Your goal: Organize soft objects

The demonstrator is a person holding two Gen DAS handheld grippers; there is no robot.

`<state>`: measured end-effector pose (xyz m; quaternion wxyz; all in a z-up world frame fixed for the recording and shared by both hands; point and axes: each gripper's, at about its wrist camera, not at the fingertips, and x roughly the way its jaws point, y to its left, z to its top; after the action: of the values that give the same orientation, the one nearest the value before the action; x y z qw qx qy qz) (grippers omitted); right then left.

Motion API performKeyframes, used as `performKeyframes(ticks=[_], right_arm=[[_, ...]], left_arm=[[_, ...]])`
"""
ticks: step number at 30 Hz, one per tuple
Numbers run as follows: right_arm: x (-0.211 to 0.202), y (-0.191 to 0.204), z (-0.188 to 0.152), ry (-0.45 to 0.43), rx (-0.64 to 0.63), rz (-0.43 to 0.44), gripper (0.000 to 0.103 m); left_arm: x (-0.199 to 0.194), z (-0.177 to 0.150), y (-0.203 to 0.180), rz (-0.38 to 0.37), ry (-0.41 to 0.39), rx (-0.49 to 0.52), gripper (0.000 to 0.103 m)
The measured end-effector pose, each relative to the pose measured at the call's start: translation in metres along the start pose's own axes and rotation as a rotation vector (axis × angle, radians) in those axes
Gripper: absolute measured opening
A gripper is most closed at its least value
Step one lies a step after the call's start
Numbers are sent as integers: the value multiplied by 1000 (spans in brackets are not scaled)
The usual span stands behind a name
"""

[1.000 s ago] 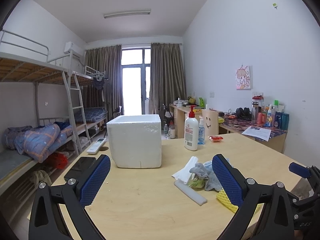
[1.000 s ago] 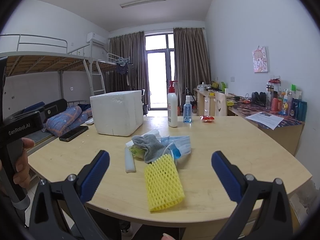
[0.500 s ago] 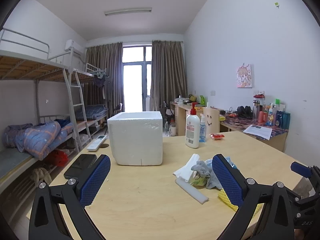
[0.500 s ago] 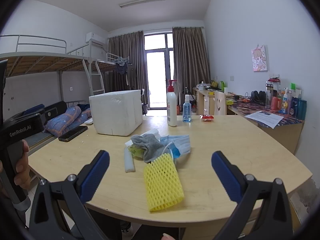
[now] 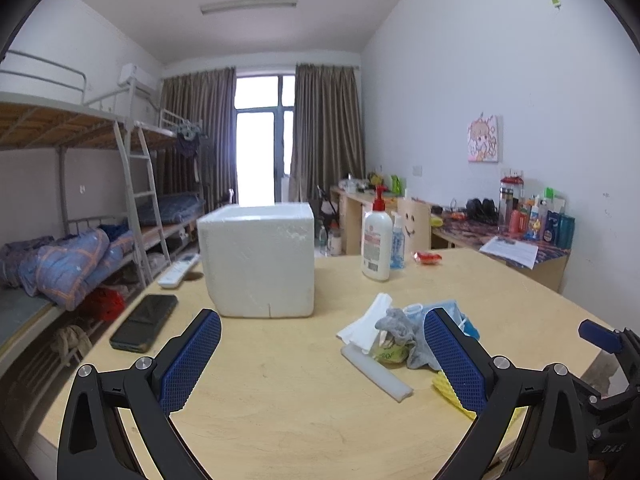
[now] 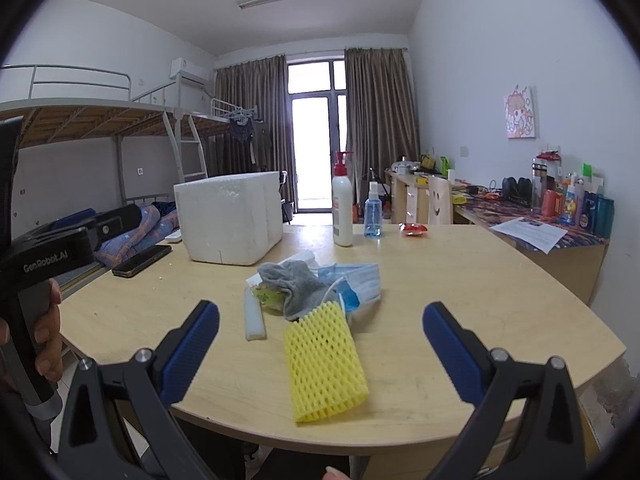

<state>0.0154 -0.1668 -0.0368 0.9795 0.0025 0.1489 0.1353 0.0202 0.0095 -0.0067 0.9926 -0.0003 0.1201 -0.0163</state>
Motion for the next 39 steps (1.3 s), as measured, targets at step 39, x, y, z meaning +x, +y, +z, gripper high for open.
performKeyframes(ticks=[39], right_arm=[[51,-52,-28,154,59,2,103]], left_arm=[[154,-53,-53,-45,574,-77,67]])
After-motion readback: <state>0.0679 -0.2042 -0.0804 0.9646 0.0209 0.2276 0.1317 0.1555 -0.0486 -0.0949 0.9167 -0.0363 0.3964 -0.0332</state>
